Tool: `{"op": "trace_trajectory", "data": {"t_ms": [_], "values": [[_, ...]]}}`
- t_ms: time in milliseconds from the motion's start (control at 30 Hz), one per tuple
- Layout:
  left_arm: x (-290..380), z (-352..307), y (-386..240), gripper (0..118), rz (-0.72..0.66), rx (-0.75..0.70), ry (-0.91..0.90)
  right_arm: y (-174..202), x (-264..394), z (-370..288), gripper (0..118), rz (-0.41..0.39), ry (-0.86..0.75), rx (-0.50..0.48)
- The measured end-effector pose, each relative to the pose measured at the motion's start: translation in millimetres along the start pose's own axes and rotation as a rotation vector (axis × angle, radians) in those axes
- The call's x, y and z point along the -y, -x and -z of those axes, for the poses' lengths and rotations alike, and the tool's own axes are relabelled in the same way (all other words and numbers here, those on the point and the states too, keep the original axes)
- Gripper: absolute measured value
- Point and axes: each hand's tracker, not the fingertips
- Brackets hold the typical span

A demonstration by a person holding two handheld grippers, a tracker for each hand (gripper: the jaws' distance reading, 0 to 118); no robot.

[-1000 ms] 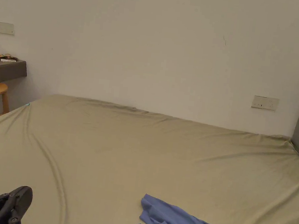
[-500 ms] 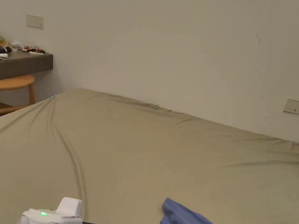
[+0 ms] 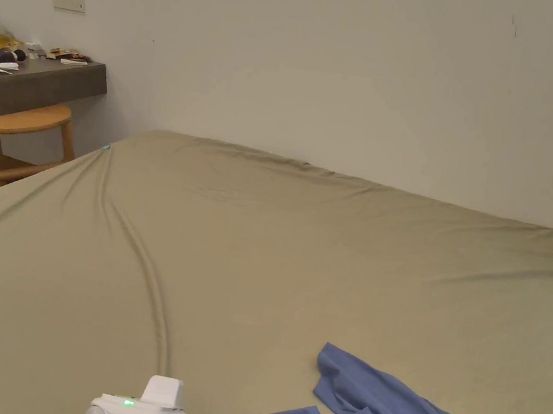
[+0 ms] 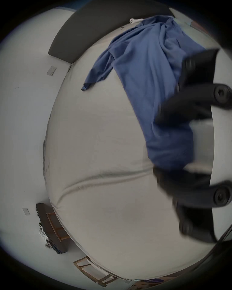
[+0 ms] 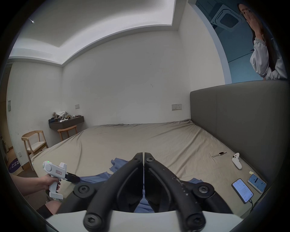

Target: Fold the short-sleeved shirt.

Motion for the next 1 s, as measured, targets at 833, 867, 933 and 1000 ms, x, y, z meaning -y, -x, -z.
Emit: {"op": "trace_trajectory", "data": {"t_ms": [833,867,933,1000], "values": [[-15,-63,14,6,-0.044,0.208,-0.137,33,18,295,118,-0.269,0.358,-0.280],[-17,-64,16,6,-0.035,0.225,-0.138,36,32,327,118,-0.261,0.429,-0.296],[-20,-65,20,6,-0.022,0.228,-0.146,34,56,378,118,-0.223,0.558,-0.301],[-23,-65,23,6,-0.017,0.233,-0.142,43,74,409,118,-0.200,0.611,-0.301]]}}
